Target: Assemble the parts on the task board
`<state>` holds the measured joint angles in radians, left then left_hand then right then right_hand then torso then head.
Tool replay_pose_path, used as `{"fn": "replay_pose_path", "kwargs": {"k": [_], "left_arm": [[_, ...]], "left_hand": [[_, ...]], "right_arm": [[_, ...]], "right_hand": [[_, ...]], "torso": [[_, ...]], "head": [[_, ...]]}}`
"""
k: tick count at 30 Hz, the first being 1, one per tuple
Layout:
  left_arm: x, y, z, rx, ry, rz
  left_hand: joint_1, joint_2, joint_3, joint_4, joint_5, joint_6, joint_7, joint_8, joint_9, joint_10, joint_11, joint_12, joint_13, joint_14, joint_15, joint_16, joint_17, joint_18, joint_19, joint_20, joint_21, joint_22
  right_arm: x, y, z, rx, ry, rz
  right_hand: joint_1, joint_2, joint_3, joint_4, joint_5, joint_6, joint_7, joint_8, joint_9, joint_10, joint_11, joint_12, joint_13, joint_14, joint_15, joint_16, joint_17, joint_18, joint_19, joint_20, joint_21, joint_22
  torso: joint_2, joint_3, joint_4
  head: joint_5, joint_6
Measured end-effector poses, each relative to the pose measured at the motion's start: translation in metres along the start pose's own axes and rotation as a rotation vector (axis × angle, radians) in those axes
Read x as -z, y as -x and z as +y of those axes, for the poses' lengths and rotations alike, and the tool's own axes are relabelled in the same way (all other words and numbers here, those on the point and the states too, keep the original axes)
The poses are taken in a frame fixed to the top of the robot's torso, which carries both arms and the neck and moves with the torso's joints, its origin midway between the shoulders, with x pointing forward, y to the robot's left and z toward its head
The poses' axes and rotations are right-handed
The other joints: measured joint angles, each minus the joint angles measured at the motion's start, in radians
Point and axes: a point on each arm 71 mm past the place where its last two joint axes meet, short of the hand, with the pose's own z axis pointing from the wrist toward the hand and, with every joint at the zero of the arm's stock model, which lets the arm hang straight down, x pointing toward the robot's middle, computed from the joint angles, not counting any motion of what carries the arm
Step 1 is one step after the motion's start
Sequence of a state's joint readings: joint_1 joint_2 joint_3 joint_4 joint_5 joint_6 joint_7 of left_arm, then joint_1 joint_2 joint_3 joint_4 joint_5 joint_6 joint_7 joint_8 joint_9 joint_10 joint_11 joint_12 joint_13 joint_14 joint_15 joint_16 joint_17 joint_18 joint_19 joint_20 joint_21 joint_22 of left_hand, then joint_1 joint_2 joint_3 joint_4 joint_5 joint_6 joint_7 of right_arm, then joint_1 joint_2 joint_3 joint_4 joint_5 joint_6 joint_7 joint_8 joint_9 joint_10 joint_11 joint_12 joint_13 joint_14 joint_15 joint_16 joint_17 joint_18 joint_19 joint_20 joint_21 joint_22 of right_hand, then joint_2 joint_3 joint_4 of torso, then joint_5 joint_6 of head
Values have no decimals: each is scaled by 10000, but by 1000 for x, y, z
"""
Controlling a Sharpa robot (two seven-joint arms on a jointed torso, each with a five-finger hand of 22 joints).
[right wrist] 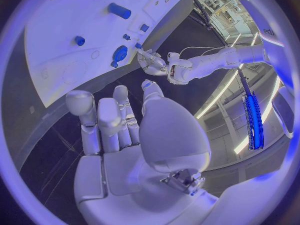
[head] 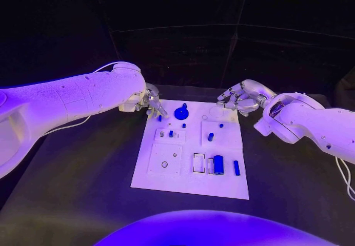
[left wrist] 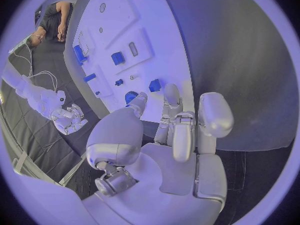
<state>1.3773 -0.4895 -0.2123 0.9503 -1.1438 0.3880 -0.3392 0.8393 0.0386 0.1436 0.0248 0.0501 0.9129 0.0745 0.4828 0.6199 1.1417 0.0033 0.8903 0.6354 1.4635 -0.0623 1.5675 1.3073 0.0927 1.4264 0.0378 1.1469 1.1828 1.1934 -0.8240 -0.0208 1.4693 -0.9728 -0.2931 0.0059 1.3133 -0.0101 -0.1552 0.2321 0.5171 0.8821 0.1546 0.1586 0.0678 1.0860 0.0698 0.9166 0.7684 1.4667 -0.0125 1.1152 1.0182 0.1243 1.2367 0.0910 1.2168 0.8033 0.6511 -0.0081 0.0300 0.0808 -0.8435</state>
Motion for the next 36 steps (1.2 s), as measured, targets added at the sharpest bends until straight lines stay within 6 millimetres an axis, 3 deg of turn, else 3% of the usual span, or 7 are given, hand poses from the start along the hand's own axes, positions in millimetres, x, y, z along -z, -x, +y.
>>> {"fn": "replay_pose_path", "kwargs": {"k": [21, 36], "left_arm": [[-2, -4, -4, -26, -73, 183], [-1, -5, -8, -14, -184, 231]], "left_hand": [[522, 286, 70, -126, 0, -72, -71, 260, 175, 90, -89, 63, 32, 36, -37, 0, 0, -1, 33, -33, 34, 41], [729, 306, 193, -249, 0, -71, -71, 326, 225, 112, -111, 117, 63, 36, -36, 0, 0, -1, 33, -33, 34, 74]], "right_arm": [[0, -1, 1, -3, 19, 11], [-1, -1, 1, -5, 27, 18]], "right_hand": [[0, 0, 0, 0, 0, 0, 0, 0, 0, 0, 0, 0, 1, 0, 0, 0, -1, -1, 0, 0, 0, 0], [0, 0, -1, 0, 0, 0, 0, 0, 0, -36, -37, 0, -7, 0, 0, 0, -1, 0, 0, 0, 0, 1]], "torso": [[-3, 8, 0], [-3, 7, 0]], "head": [[-14, -41], [-8, -82]]}}
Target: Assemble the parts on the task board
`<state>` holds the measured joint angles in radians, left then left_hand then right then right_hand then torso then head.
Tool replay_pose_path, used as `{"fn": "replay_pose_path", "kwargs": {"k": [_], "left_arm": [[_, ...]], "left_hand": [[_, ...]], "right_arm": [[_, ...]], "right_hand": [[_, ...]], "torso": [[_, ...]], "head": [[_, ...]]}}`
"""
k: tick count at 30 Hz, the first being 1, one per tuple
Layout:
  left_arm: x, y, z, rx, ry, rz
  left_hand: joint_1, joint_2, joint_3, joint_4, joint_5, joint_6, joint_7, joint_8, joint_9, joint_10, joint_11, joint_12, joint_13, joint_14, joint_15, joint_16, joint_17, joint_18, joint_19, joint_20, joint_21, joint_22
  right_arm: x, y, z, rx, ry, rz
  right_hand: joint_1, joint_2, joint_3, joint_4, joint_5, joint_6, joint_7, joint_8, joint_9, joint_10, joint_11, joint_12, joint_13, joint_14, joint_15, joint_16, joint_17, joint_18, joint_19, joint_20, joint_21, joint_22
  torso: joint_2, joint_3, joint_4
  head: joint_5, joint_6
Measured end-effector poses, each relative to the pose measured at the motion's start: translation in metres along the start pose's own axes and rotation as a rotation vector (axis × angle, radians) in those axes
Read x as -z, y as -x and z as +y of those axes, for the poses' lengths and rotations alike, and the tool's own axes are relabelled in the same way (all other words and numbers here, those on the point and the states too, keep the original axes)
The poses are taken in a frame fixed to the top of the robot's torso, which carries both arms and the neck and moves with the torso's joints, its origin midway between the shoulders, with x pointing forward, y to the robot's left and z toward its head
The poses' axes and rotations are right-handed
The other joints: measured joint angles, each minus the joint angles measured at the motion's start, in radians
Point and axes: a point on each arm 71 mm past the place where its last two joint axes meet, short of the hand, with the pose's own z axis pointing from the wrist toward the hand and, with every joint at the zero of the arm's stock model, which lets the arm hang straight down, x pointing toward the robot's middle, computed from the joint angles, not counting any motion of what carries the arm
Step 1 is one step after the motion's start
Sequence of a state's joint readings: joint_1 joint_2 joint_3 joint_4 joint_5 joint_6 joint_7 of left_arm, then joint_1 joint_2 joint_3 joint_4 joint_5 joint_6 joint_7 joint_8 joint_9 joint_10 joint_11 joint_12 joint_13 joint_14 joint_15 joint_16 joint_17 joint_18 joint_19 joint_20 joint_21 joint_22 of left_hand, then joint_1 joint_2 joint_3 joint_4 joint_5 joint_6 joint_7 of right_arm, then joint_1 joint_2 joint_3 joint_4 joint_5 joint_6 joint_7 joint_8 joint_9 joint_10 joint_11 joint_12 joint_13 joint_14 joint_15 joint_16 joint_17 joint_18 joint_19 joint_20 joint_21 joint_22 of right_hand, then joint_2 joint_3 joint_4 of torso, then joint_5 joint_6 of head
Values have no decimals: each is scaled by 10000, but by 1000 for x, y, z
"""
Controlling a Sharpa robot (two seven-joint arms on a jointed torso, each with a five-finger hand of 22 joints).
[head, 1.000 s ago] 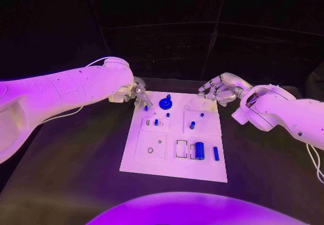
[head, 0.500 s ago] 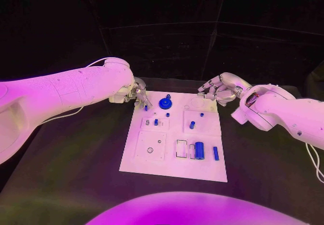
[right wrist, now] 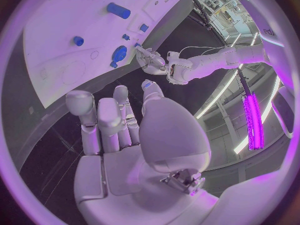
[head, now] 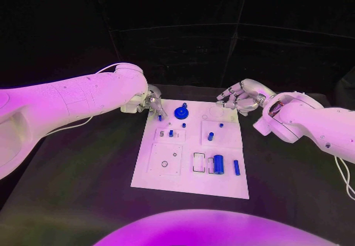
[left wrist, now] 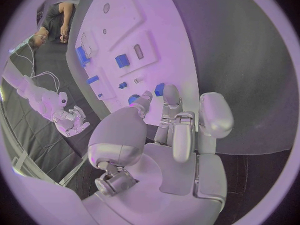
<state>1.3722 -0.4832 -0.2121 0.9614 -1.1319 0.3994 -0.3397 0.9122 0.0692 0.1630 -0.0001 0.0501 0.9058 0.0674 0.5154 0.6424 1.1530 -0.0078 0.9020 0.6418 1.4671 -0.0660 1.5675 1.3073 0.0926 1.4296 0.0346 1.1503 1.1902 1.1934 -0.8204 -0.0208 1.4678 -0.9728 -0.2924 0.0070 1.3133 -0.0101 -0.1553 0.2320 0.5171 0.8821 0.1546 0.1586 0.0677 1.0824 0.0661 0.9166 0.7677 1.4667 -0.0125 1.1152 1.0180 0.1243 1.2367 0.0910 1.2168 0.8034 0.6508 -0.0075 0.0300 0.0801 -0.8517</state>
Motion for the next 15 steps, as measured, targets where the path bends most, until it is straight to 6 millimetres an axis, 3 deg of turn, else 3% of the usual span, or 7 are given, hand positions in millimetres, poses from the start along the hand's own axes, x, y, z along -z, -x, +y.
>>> {"fn": "replay_pose_path", "kwargs": {"k": [5, 8, 12, 15], "left_arm": [[0, 0, -1, 76, -41, 2], [0, 0, -1, 129, -61, -21], [0, 0, -1, 207, -88, -54], [0, 0, -1, 250, -102, -68]], "left_hand": [[115, 17, 81, -81, 0, -20, -20, 52, 20, 14, -14, 0, 17, 0, 0, 0, 0, -1, 0, 0, 0, 9], [413, 189, 239, -239, 0, -35, -35, 115, 46, 50, -49, 43, 16, -38, -38, 0, 0, 0, 29, -28, 0, 18], [1210, 537, 884, -742, 0, -165, -164, 114, 61, 87, -86, 43, 16, -31, -107, 0, 0, -1, 29, -28, 0, 30], [1515, 568, 1313, -1032, -8, -234, -158, 109, 61, 64, -105, 43, 16, 1, -147, 0, 0, 0, 65, -63, 0, 30]], "right_arm": [[0, 0, 0, 0, 0, 1], [0, 0, 0, 0, 2, 4], [0, 0, 0, -1, 4, 7], [0, 0, 0, -1, 4, 8]], "right_hand": [[0, 0, 0, 0, 0, 0, 0, 0, 0, 0, 0, 0, 1, 0, 0, 0, 0, 0, 0, 0, 0, 0], [0, 0, 0, 0, 0, 0, 0, 0, 0, 0, 0, 0, 1, 0, 0, 0, 0, 0, 0, 0, 0, 0], [0, 0, 0, 0, 0, 0, 0, 0, 0, 0, 0, 0, 1, 0, 0, 0, -1, 0, 0, 0, 0, 0], [0, 0, 0, 0, 0, 0, 0, 0, 0, 1, 1, 0, 1, 0, 0, 0, -1, 0, 0, 0, 0, 0]], "torso": [[0, 0, 0], [0, 0, 0], [0, 0, 0], [1, 0, 1]], "head": [[0, -8], [-7, -9], [-14, -16], [-15, -22]]}}
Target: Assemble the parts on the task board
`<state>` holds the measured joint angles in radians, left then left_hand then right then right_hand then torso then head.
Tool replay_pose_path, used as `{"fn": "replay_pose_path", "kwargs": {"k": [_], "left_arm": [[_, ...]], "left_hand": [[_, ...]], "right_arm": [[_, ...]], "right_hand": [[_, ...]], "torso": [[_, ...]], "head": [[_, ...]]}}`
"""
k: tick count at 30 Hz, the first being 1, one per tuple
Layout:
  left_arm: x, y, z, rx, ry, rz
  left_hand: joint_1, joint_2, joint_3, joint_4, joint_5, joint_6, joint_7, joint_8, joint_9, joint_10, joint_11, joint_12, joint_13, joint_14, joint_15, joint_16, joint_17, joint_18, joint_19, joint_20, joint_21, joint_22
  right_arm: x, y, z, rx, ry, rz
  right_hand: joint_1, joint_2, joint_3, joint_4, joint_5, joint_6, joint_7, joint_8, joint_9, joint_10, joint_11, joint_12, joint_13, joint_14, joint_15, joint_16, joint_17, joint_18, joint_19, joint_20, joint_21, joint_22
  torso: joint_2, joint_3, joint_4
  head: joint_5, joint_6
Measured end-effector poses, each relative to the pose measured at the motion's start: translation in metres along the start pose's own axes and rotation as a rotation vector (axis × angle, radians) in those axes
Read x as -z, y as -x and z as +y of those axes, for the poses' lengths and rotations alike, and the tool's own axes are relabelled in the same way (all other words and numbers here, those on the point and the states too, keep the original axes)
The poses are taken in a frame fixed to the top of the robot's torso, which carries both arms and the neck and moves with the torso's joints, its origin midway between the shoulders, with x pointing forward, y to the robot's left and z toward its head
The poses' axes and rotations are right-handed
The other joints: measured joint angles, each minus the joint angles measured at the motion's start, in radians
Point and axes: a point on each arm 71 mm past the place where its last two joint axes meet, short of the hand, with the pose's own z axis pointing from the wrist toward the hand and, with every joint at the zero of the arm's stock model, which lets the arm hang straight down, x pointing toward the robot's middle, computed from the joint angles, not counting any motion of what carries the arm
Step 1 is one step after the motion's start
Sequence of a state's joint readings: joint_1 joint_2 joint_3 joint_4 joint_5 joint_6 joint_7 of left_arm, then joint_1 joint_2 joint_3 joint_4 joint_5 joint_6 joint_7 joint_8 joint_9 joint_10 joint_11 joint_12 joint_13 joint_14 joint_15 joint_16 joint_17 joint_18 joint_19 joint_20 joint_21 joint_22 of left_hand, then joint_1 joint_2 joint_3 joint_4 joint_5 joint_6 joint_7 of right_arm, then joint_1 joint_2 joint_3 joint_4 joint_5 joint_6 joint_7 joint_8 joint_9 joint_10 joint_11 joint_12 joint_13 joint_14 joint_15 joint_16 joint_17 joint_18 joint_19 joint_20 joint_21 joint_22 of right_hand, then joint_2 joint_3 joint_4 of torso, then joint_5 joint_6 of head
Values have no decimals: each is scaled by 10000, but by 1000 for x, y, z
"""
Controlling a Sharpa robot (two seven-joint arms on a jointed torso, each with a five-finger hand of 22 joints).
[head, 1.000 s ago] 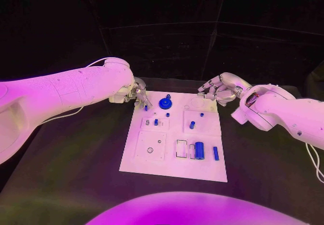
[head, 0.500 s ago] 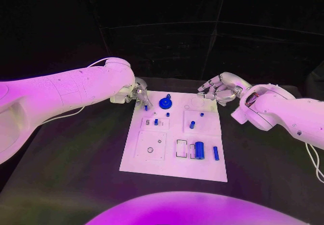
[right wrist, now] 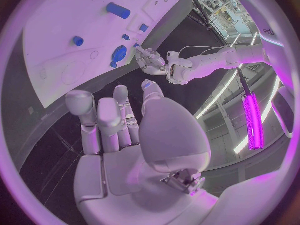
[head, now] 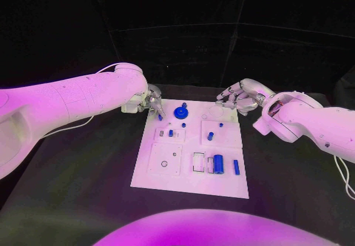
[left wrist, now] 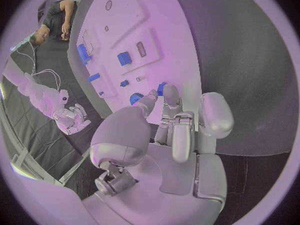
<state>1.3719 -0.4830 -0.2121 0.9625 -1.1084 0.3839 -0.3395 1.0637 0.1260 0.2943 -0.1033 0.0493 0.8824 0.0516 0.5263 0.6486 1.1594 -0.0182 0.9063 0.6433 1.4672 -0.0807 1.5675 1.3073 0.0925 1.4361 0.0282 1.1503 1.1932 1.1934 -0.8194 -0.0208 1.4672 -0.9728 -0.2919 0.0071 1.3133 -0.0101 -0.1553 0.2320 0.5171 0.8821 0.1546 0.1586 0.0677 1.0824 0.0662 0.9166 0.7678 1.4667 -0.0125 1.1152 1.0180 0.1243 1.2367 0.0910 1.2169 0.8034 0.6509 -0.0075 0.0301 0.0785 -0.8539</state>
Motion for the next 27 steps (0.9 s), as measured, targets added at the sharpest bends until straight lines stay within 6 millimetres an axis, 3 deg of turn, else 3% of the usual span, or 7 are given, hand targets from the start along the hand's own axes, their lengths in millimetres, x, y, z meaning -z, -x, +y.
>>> {"fn": "replay_pose_path", "kwargs": {"k": [3, 9, 12, 22, 27], "left_arm": [[0, 0, 0, 45, -10, -23], [0, 0, 0, 106, -41, -38], [1, -1, 1, 171, -93, -30], [16, -16, 6, 615, -668, -101], [27, -26, 3, 796, -1073, -262]], "left_hand": [[143, 2, 643, -330, -64, -92, 20, 18, 2, -19, 20, -23, -12, 0, 0, 0, 0, -1, -1, 0, 0, 0], [169, -53, 1227, 89, -41, -215, 143, 204, 156, 83, 41, -79, -93, 0, 0, 0, 0, 0, -1, 1, 0, 16], [-69, -293, 1834, 61, -39, -215, 144, 367, 243, 235, 51, -78, -54, 0, 1, 0, 0, -1, -1, 1, 0, 26], [-263, -488, 2336, 236, -40, -251, 110, 597, 387, 401, 108, 226, 258, 0, 1, 0, 0, -2, -2, 2, 0, 28], [-368, -592, 2605, 155, -41, -251, 111, 665, 447, 480, 43, 307, 343, 0, 1, 0, 0, -2, -2, 2, 0, 65]], "right_arm": [[0, 0, 0, 0, 0, 1], [0, 0, 0, -1, 3, 6], [0, 0, 0, -1, 4, 10], [0, 0, 0, 2, -7, 15], [0, 0, -1, 4, -15, 13]], "right_hand": [[0, 0, 0, 0, 0, 0, 0, 0, 0, 0, 0, 0, 0, 0, -1, 0, 0, 0, 0, 0, 0, 0], [0, 0, 0, 0, 0, 0, 0, 0, 0, 0, 0, 0, 1, 0, 0, 0, 0, 0, 0, 0, 0, 0], [0, 0, 0, 0, 0, 0, 0, 0, 0, 0, 0, 0, 1, 0, 0, 0, 0, 0, 0, 0, 0, 0], [54, 54, 30, 30, 58, -37, 37, 0, 0, 0, 0, 0, 1, 0, 0, 0, 0, 0, 0, 0, 0, 0], [54, 54, 30, 30, 58, -37, 37, 0, 0, 0, 0, 0, 2, 0, 0, 0, 0, 0, 0, 0, 0, 0]], "torso": [[0, -1, 0], [0, -3, 1], [-1, -3, 0], [-13, -3, 17], [-16, -6, 23]], "head": [[-1, -7], [-2, -27], [-6, -32], [8, -30], [13, -19]]}}
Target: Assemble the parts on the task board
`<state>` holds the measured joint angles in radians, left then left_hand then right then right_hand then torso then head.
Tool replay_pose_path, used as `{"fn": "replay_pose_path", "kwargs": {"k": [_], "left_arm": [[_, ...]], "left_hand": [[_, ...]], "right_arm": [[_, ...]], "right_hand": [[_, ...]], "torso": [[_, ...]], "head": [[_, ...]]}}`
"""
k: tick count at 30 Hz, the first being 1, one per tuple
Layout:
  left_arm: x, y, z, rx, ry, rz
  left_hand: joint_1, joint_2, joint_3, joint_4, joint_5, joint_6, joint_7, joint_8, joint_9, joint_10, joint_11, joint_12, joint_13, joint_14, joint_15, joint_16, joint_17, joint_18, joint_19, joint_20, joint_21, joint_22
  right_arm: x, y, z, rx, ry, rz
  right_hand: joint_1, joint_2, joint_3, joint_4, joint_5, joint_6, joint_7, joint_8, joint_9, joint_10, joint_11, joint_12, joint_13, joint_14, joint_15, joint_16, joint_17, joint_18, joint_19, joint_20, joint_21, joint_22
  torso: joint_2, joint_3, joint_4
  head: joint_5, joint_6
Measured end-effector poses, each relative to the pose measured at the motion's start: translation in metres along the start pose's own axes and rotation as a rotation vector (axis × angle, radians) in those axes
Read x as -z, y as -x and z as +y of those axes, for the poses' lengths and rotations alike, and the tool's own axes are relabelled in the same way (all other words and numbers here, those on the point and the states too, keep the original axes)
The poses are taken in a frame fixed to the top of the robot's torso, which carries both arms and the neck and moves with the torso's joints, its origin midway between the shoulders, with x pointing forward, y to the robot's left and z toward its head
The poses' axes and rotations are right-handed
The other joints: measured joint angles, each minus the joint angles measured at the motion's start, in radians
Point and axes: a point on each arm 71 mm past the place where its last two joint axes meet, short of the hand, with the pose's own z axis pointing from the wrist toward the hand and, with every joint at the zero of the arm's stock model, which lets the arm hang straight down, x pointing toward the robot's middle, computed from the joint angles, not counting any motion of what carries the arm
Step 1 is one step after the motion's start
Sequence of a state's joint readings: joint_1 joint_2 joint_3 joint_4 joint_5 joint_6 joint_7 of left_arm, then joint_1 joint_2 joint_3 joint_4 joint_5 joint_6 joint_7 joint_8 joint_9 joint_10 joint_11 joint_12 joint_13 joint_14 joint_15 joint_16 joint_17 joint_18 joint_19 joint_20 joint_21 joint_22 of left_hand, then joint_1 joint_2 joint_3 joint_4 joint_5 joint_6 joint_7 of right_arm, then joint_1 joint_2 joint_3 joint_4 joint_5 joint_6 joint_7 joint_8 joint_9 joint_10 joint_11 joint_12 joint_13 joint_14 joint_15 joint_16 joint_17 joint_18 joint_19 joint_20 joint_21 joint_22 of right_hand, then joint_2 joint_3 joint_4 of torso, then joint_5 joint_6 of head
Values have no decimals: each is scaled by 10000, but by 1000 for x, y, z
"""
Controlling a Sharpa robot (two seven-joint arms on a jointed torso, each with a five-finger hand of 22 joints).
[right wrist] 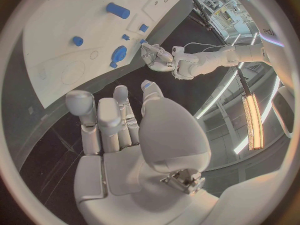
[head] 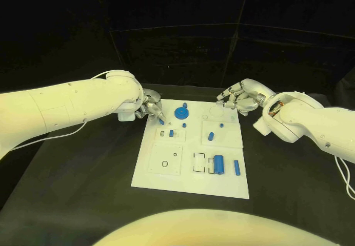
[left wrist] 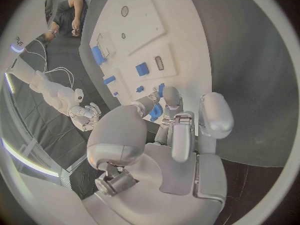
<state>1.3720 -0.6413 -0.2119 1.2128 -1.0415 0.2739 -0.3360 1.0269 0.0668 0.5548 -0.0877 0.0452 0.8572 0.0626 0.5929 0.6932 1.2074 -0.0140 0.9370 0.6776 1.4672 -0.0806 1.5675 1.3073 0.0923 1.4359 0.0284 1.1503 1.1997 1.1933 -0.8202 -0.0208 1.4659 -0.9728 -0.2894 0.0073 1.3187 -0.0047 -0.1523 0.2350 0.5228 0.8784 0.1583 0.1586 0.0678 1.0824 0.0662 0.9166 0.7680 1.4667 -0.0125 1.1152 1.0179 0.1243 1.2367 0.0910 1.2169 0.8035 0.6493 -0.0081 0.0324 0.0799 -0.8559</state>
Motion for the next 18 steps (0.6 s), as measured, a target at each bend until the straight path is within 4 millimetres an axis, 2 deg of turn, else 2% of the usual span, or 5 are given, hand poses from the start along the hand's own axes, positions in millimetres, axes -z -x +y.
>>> {"fn": "replay_pose_path", "kwargs": {"k": [6, 18], "left_arm": [[12, -8, 2, 239, -305, -305], [24, -23, 1, 489, -659, -914]], "left_hand": [[-71, -71, 158, 12, -20, -38, -6, 84, 60, 98, 30, 146, 151, 0, 0, 0, 0, 0, 33, -33, 0, 42], [-127, -240, 377, -21, -31, -54, -18, 139, 90, 135, -3, 259, 240, 0, 0, 0, 0, 0, 66, -66, 94, 111]], "right_arm": [[0, 0, -1, 5, -18, -8], [0, 0, -1, 8, -24, -1]], "right_hand": [[0, 0, 0, 0, 0, 0, 0, 0, 0, 0, 0, 0, 0, 0, 0, 0, 0, 0, 0, 0, 0, 0], [0, 0, 0, -1, 0, 0, 0, 0, 0, 0, 0, 0, 1, 0, 0, 0, 0, 0, 0, 0, 0, 0]], "torso": [[-10, -15, 19], [-4, -17, 19]], "head": [[-2, -32], [35, -91]]}}
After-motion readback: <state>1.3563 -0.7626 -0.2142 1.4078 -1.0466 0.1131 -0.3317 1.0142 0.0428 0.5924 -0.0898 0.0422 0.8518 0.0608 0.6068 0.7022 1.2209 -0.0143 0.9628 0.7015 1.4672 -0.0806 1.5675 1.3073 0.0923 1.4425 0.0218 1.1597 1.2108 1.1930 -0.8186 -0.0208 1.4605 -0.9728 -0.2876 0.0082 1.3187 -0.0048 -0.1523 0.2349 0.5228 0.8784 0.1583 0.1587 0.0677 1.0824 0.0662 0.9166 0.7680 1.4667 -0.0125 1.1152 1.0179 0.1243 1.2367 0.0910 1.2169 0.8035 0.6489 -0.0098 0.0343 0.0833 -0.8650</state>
